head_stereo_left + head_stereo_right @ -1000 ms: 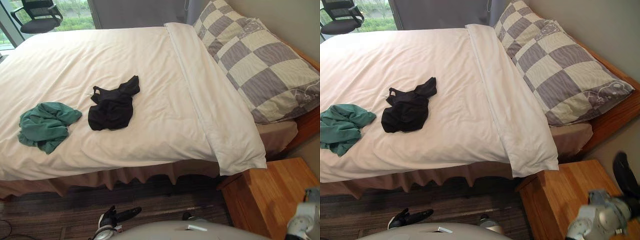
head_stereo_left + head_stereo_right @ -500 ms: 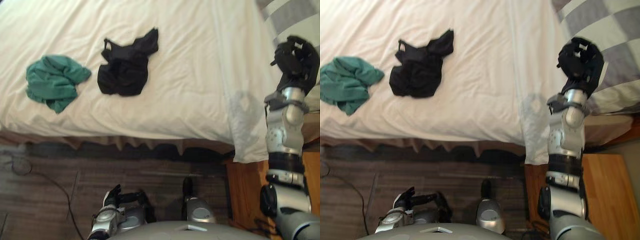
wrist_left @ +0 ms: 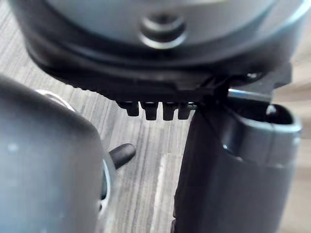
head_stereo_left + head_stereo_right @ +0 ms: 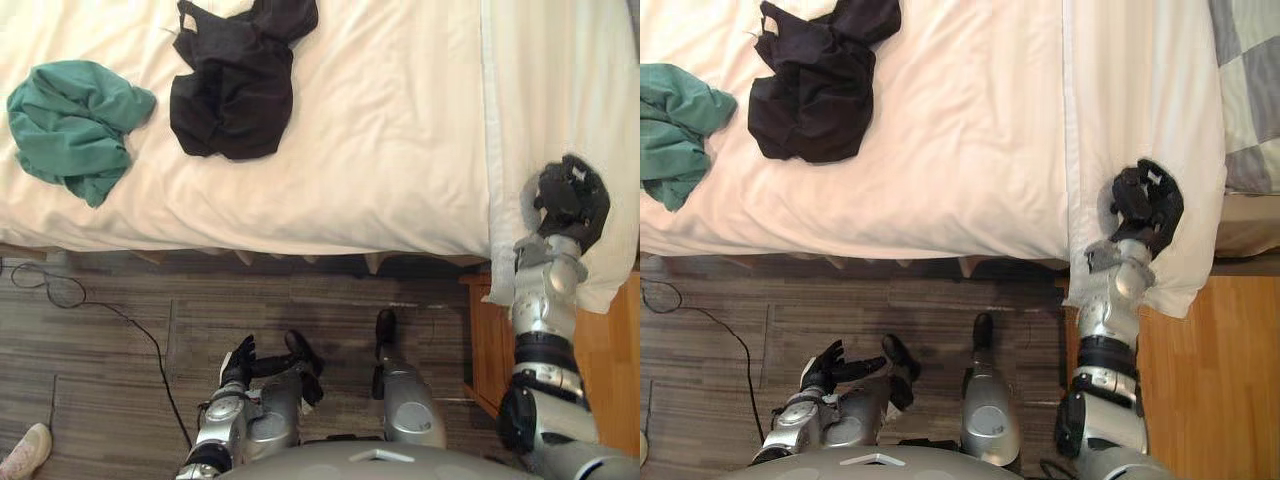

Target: Tidy up the quilt and then pick up the clothes from the bed and put them into the laundry hamper

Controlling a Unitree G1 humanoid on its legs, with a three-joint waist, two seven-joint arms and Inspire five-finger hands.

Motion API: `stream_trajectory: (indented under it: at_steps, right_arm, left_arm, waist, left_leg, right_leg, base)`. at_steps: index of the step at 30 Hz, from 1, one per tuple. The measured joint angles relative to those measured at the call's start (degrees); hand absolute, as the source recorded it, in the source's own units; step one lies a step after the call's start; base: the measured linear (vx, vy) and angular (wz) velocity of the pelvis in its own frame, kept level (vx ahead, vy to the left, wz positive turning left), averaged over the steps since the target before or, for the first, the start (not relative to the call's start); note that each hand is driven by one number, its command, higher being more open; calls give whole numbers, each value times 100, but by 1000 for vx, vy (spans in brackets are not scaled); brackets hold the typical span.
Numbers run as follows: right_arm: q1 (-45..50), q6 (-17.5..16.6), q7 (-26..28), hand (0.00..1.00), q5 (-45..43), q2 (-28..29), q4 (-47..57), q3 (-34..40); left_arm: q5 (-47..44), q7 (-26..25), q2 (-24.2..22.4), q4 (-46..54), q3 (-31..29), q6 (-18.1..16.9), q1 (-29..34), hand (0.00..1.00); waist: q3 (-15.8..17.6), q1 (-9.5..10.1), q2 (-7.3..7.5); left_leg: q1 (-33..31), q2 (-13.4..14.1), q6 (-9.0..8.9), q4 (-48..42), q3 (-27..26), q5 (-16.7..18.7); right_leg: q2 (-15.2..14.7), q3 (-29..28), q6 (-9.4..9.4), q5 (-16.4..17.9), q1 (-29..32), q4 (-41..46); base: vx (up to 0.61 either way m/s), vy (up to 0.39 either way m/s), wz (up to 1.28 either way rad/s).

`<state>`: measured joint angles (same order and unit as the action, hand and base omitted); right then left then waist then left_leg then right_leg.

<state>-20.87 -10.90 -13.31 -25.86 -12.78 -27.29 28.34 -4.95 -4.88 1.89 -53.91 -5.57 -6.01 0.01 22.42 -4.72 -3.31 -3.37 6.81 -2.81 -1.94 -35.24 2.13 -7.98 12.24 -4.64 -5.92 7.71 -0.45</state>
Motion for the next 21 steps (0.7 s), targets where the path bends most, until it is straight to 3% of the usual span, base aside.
stream_trajectory:
  at_steps: [5,8,9,12,15,17,21]
  right_arm:
    - [1198,202,56,0,-500,968,-703,761]
    - [2151,586,-3,0,-634,1342,-1571,1471]
    - [2523,735,-15,100,-621,1484,-1826,1666]
    - [3173,948,-17,100,-599,1633,-2146,1715]
    - [3422,1047,19,100,-555,1695,-2271,1590]
    - [3320,1055,206,100,-228,1657,-2386,1031]
    - [2843,1054,353,100,300,1474,-2612,109]
  left_arm:
    - [4,-73,-182,-62,-602,148,-86,100]
    - [3,-100,-411,-110,-902,266,-106,100]
    - [3,-95,-463,-143,-953,280,-71,100]
    - [3,-91,-485,-144,-1056,314,32,100]
    - [-1,-75,-432,-98,-1100,314,36,100]
    - [-165,-31,-315,-95,-1019,315,69,100]
    - [-362,25,-288,-75,-435,259,30,100]
  waist:
    - [-140,-11,237]
    - [-345,-35,117]
    - [-453,-73,78]
    - [-785,-229,57]
    - [-937,-313,137]
    - [-999,-300,257]
    - [-962,-196,225]
  left_leg:
    - [433,91,-104,-191,-181,250]
    - [740,105,-196,-174,-276,311]
    - [906,110,-235,-155,-338,337]
    - [1127,108,-269,-69,-425,360]
    - [1422,71,-293,27,-520,378]
    - [1471,55,-274,-93,-548,448]
    - [572,263,-131,-1489,6,766]
  right_leg:
    - [-2,-4,-8,431,-345,256]
    - [-11,8,-21,595,-603,343]
    - [-6,4,-34,646,-742,347]
    - [19,-2,-50,696,-896,350]
    - [26,-51,-69,713,-1095,353]
    - [-9,-83,-75,751,-1141,354]
    - [-294,254,-145,820,-949,583]
  base:
    - [16,-31,-10]
    - [42,-34,-6]
    - [55,-22,-15]
    - [34,-21,-13]
    - [-56,18,-19]
    - [-145,31,-18]
    - [-176,59,57]
